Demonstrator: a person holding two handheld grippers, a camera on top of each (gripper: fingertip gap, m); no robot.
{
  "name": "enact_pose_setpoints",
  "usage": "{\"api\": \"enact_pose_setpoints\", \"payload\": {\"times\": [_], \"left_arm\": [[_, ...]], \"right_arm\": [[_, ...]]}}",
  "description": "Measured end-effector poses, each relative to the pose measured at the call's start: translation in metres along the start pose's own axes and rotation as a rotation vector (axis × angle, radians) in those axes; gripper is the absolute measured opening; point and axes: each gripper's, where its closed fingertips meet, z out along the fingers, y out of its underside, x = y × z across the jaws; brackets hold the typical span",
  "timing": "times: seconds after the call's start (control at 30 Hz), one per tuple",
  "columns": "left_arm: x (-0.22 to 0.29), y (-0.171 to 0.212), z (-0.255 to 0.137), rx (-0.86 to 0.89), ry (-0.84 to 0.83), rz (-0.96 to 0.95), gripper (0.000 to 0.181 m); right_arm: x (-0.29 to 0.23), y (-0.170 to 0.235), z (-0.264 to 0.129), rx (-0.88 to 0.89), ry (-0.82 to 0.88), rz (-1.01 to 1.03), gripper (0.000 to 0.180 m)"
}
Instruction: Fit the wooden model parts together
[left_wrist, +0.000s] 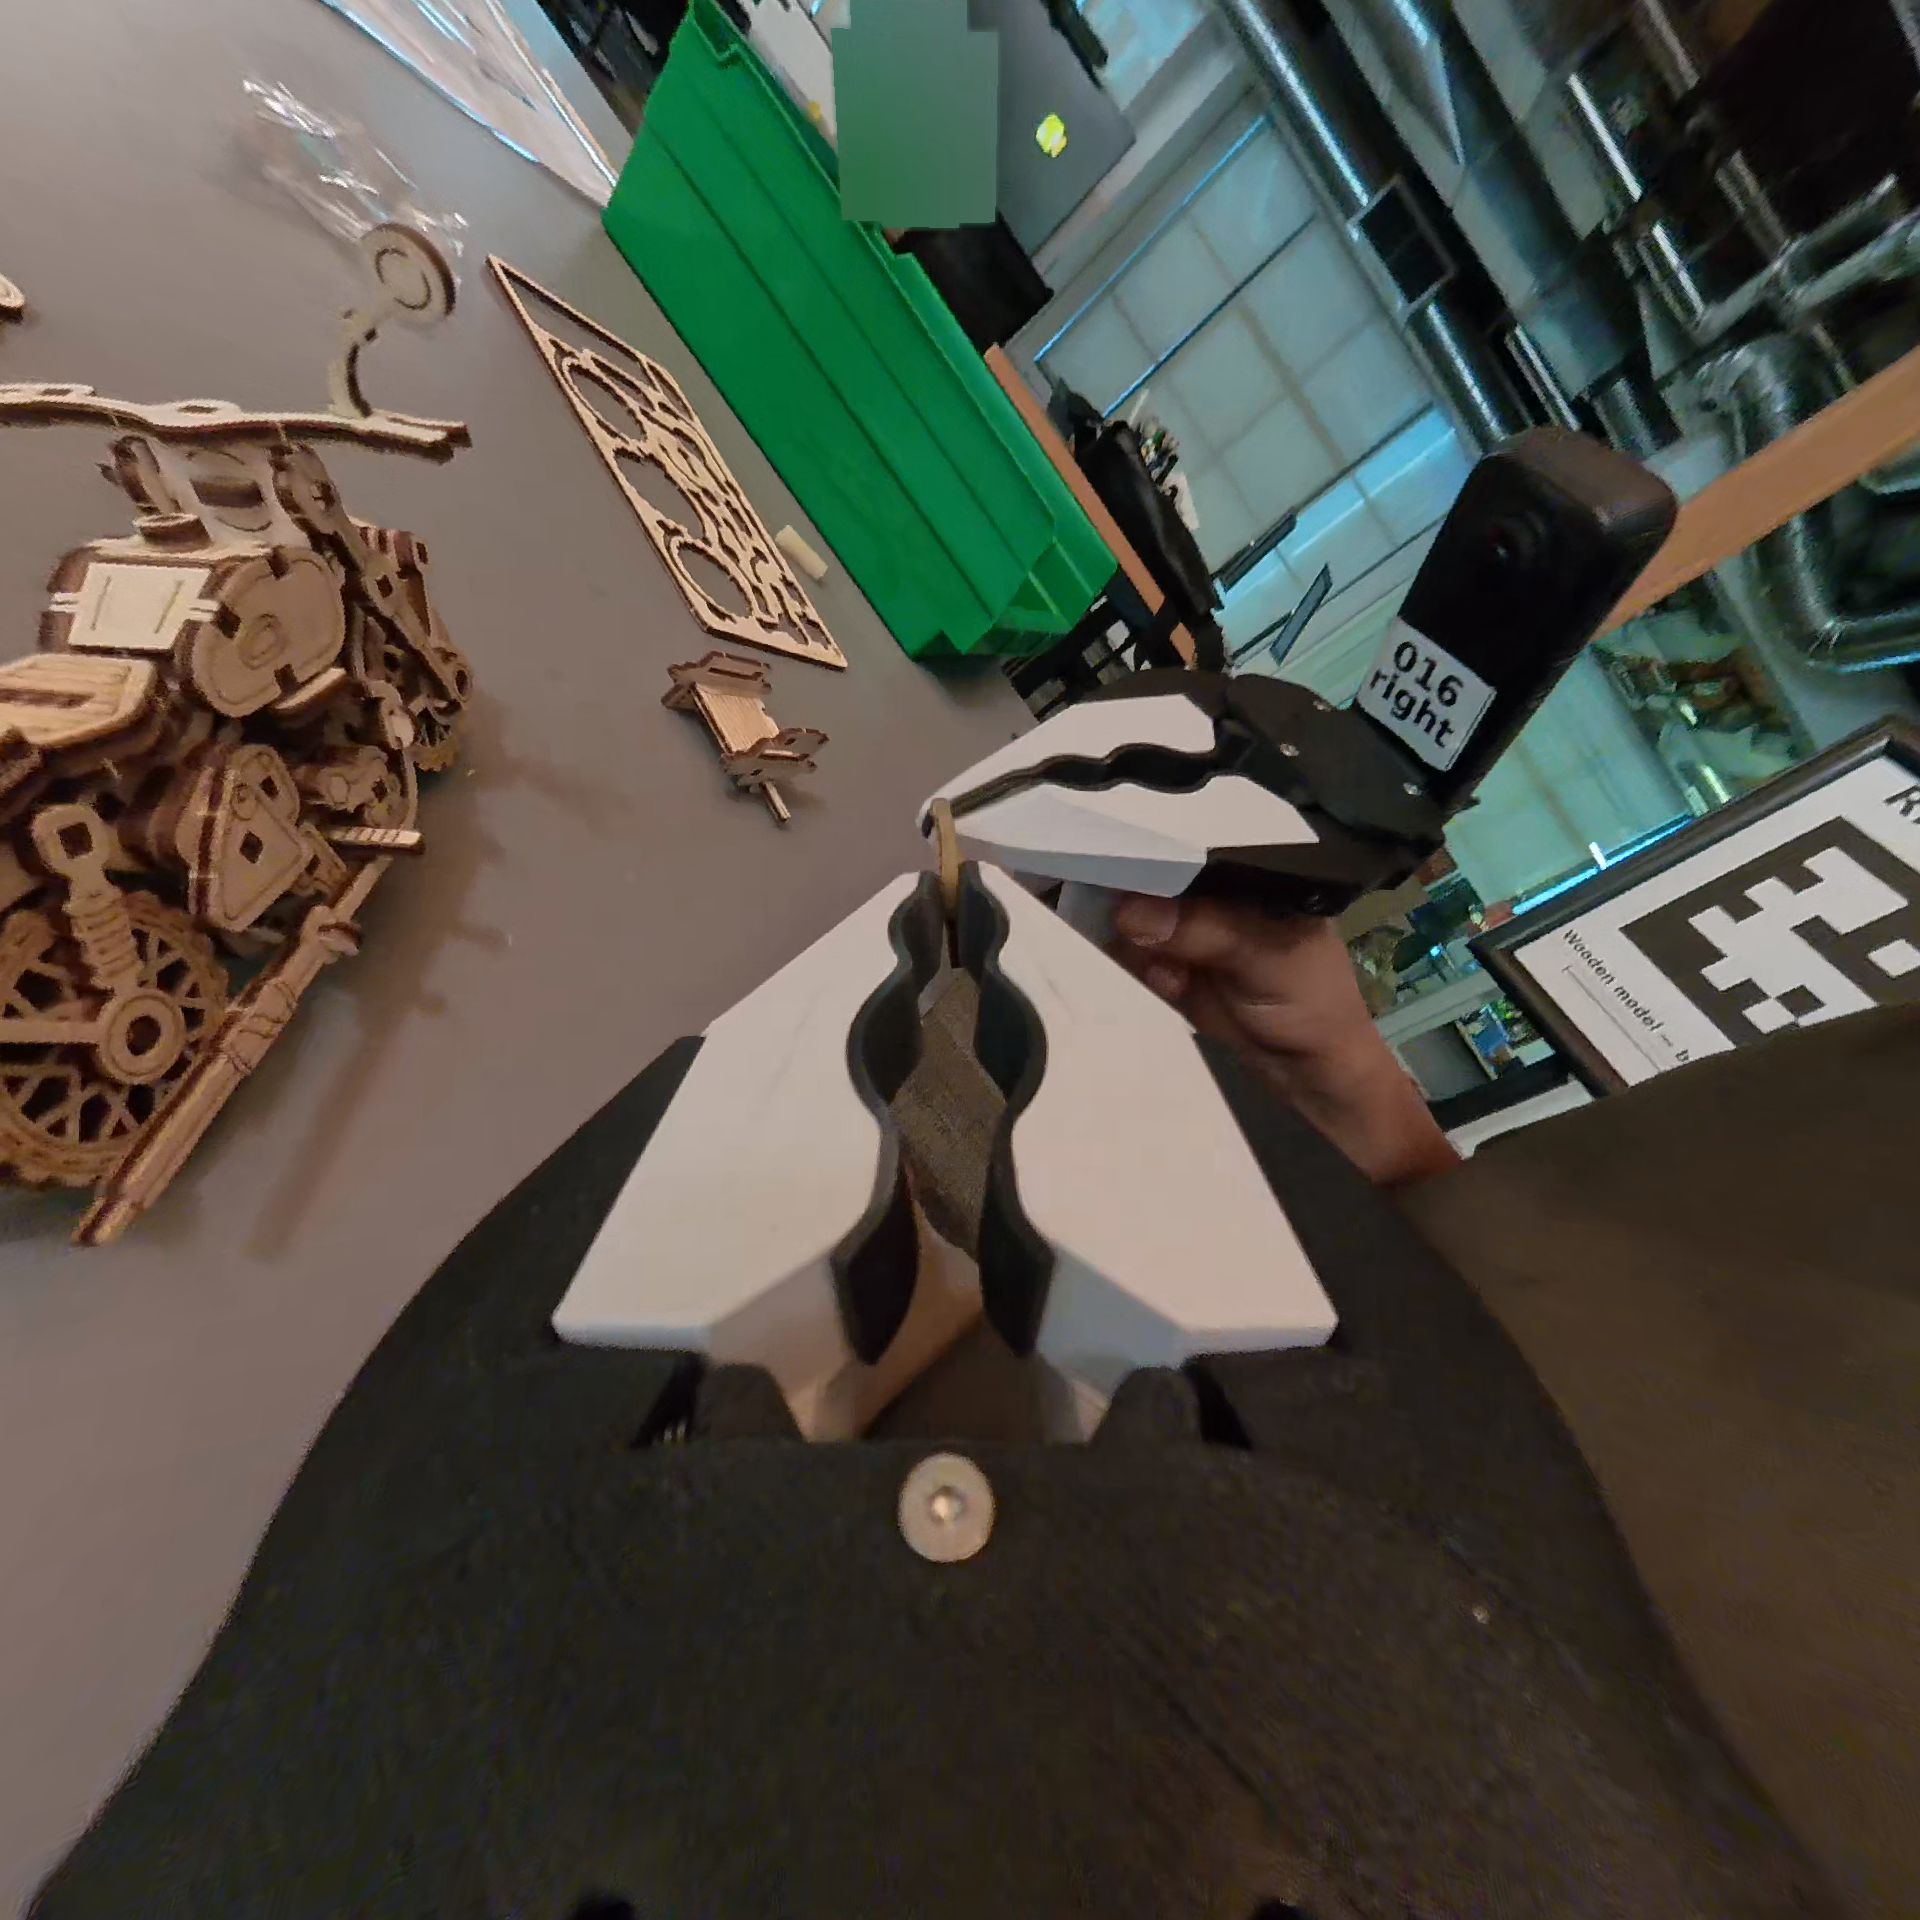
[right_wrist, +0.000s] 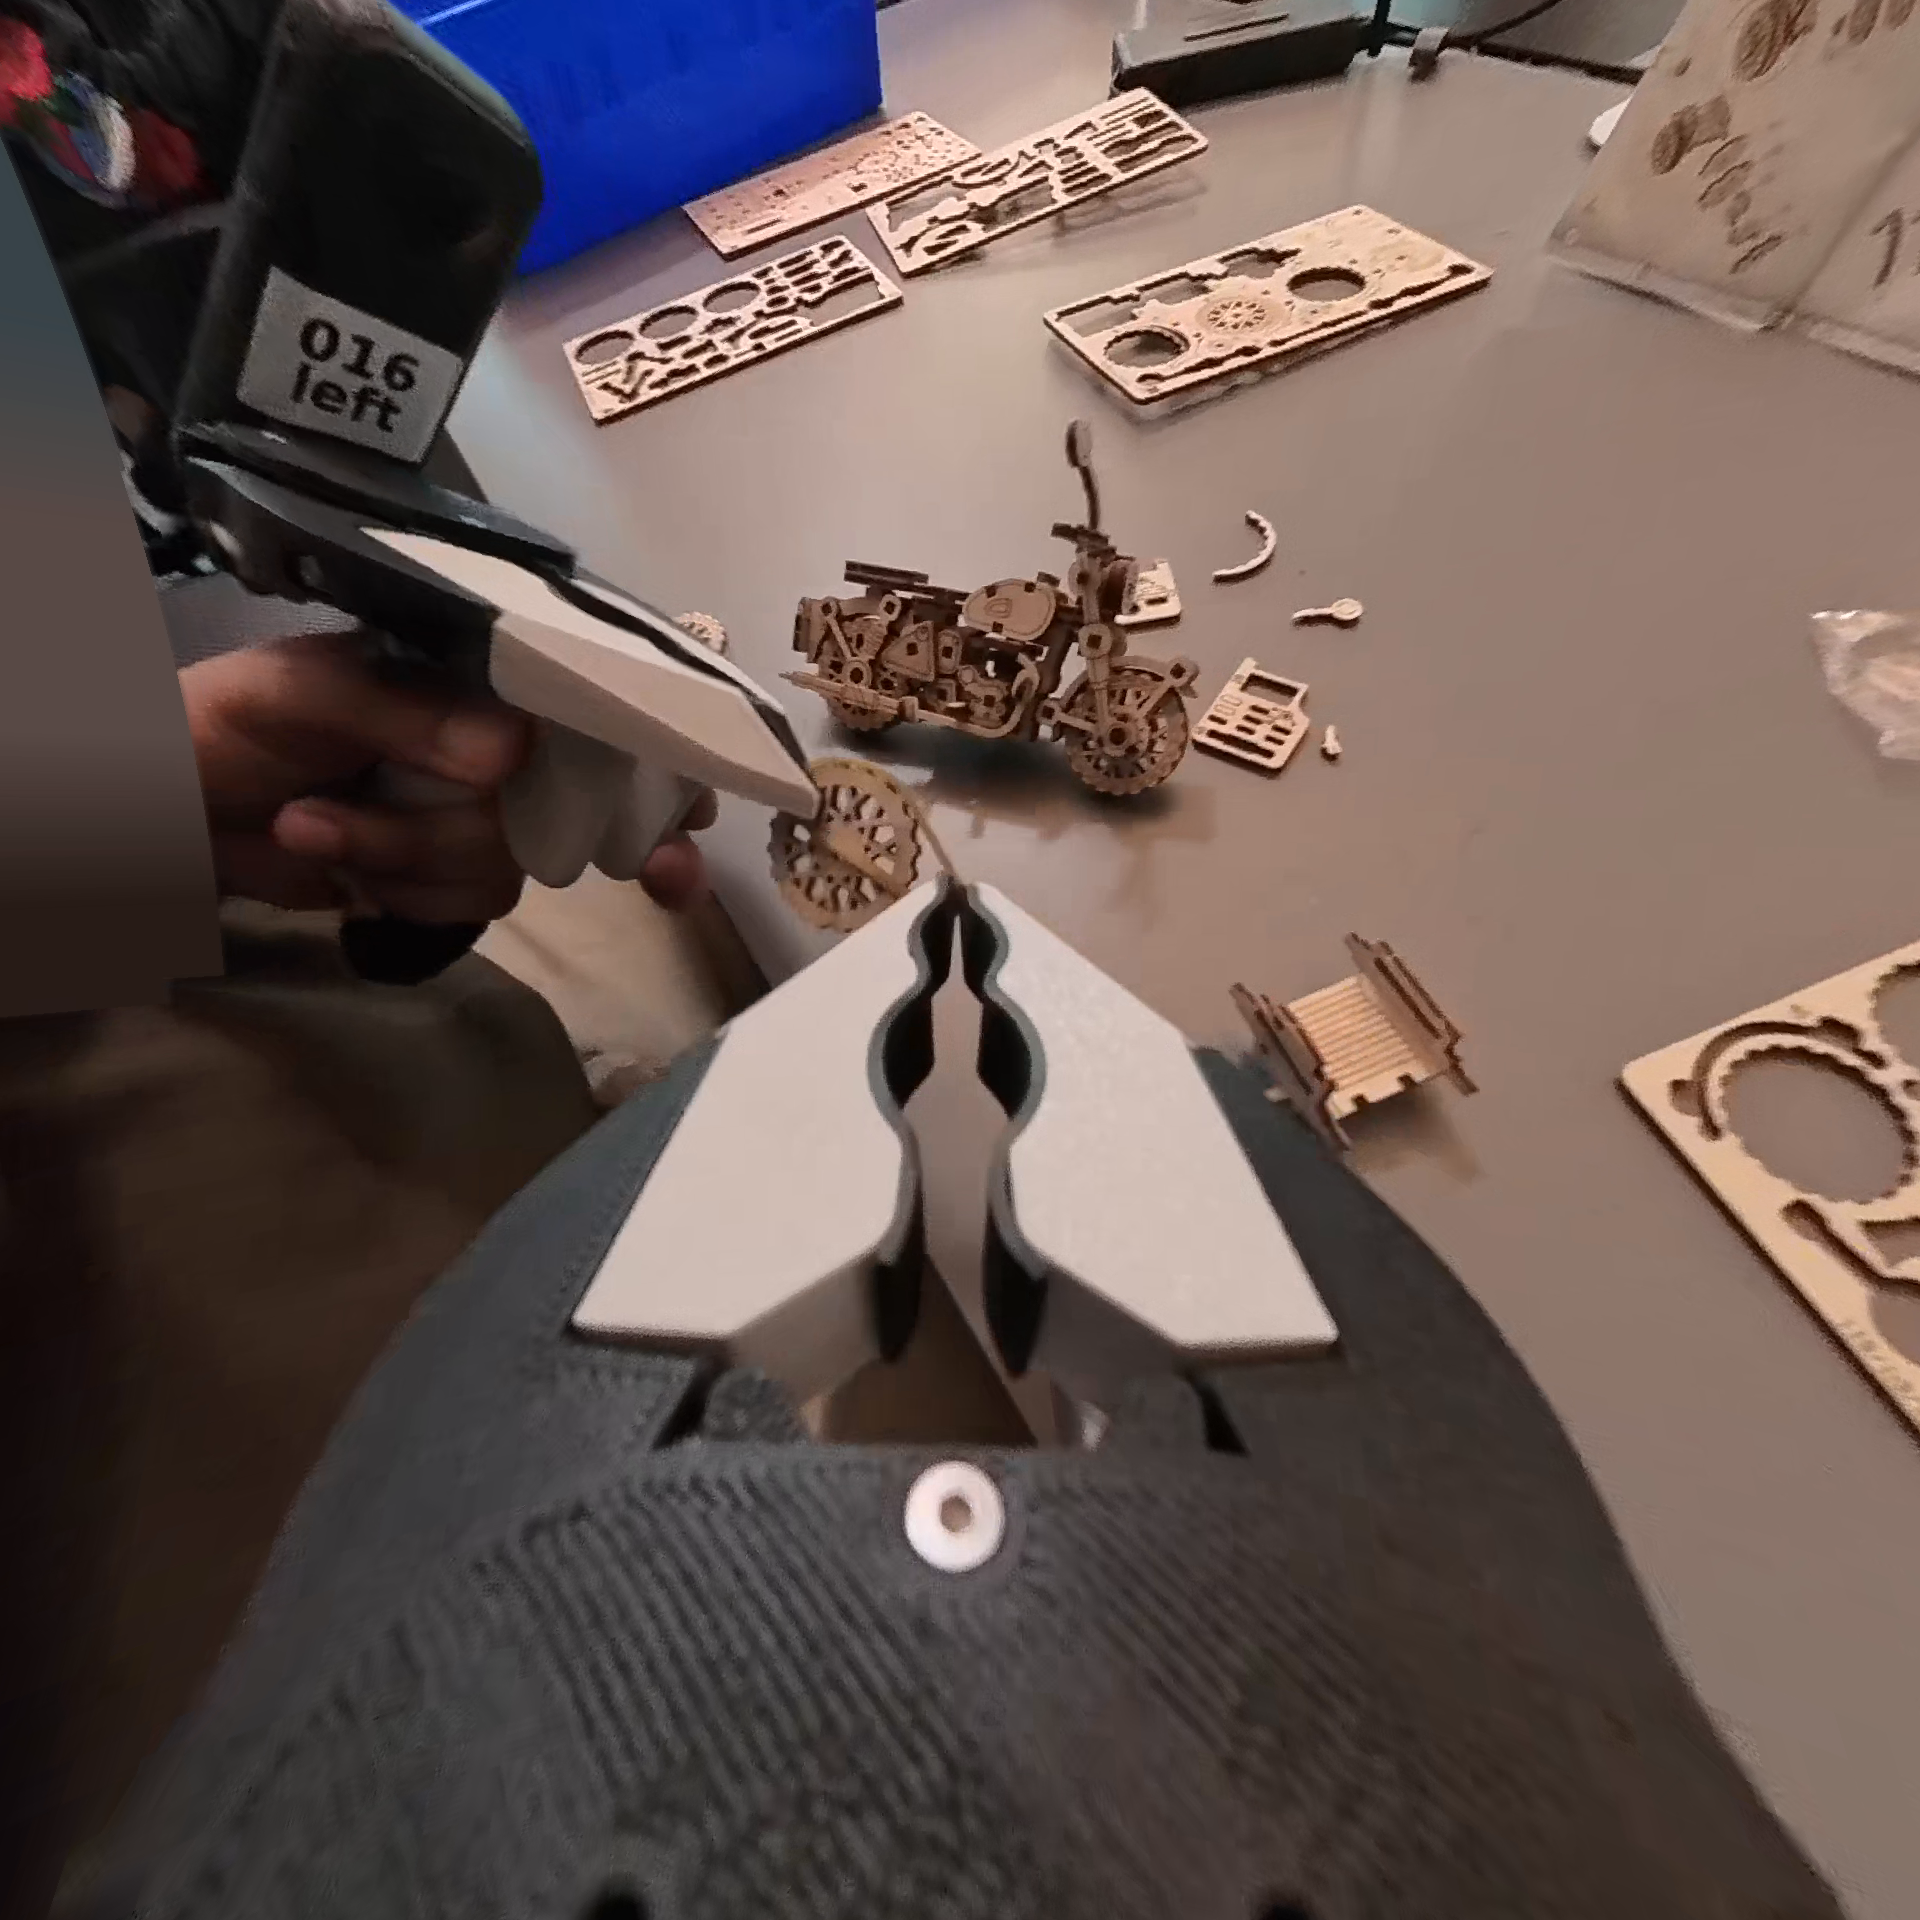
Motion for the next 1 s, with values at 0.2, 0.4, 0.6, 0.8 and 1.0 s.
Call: {"api": "enact_pose_setpoints", "payload": {"times": [0.2, 0.4, 0.6, 0.8, 1.0], "left_arm": [[-0.004, -0.003, -0.001, 0.052, 0.023, -0.1, 0.002], [-0.004, -0.002, -0.001, 0.076, 0.04, -0.146, 0.002], [-0.006, -0.003, -0.001, 0.112, 0.078, -0.23, 0.001], [-0.003, -0.005, -0.002, 0.13, 0.092, -0.219, 0.001], [0.003, -0.008, -0.003, 0.155, 0.122, -0.212, 0.001]], "right_arm": [[-0.008, 0.004, 0.001, -0.015, -0.074, 0.084, 0.001], [-0.014, 0.009, 0.0, -0.023, -0.177, 0.204, 0.001], [-0.02, 0.013, 0.001, -0.043, -0.241, 0.274, 0.001], [-0.025, 0.014, 0.0, -0.033, -0.314, 0.351, 0.001], [-0.031, 0.008, -0.004, 0.018, -0.424, 0.459, 0.001]]}}
